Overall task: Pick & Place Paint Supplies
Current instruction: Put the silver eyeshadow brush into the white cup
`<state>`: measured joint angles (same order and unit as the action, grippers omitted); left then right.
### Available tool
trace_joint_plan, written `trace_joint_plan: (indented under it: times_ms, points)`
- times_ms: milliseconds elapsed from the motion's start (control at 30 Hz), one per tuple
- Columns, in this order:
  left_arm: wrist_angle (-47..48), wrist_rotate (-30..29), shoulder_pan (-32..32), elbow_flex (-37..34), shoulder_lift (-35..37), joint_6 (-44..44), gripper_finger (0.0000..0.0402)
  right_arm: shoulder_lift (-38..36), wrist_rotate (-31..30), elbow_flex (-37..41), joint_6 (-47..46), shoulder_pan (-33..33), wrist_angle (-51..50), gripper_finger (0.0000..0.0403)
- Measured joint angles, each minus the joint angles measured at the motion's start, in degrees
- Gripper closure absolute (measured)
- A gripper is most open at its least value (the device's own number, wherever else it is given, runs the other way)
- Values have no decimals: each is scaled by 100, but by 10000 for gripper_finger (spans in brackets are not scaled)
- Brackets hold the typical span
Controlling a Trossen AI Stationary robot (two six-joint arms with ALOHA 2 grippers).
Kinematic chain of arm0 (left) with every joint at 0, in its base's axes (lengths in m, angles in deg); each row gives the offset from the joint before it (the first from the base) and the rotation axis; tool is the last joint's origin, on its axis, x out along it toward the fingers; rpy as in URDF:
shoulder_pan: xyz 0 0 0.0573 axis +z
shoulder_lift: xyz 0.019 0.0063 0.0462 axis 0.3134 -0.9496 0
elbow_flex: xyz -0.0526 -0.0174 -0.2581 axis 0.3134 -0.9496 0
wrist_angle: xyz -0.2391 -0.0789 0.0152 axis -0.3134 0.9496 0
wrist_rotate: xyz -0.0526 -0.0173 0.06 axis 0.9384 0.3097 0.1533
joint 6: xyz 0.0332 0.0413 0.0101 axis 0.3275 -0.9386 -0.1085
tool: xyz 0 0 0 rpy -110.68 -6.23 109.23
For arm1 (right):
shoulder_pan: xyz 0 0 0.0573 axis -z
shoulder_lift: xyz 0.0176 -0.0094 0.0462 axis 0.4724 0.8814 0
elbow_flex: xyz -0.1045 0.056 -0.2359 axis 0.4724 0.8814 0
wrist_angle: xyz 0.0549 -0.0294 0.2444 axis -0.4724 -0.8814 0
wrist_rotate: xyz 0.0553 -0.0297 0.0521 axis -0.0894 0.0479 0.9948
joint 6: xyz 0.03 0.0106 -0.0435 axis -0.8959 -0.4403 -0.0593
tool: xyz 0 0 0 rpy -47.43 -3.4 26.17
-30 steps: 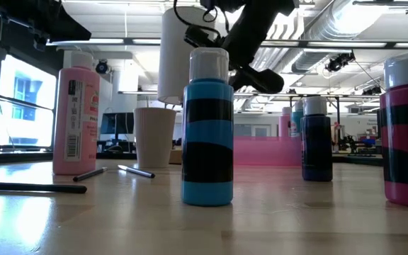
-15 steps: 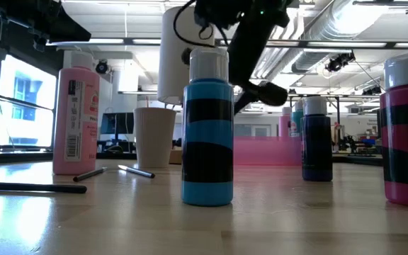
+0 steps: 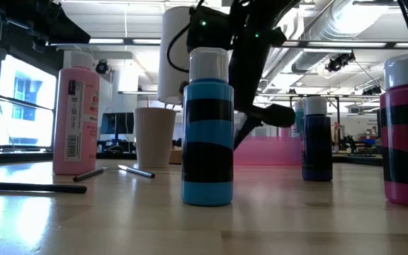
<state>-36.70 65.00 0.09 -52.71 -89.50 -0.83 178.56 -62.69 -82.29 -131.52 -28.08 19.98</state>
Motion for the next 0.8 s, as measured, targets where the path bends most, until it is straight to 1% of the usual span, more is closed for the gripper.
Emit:
trace_joint_plan:
  times_ms: [100, 300, 500, 600, 800]
  points:
    - [-1, 4, 2, 0, 0, -1, 348, 80, 6, 0, -79, -1, -24, 261]
    - [-6, 2, 1, 0, 0, 0, 348, 255, -187, 0, -142, 5, 102, 261]
    - [-6, 2, 1, 0, 0, 0, 348, 406, -70, -15, -193, 27, 234, 261]
    - [-6, 2, 1, 0, 0, -1, 348, 477, -104, -22, -339, 25, 264, 261]
    - [-6, 2, 2, 0, 0, 0, 348, 490, -193, -20, -349, 25, 259, 265]
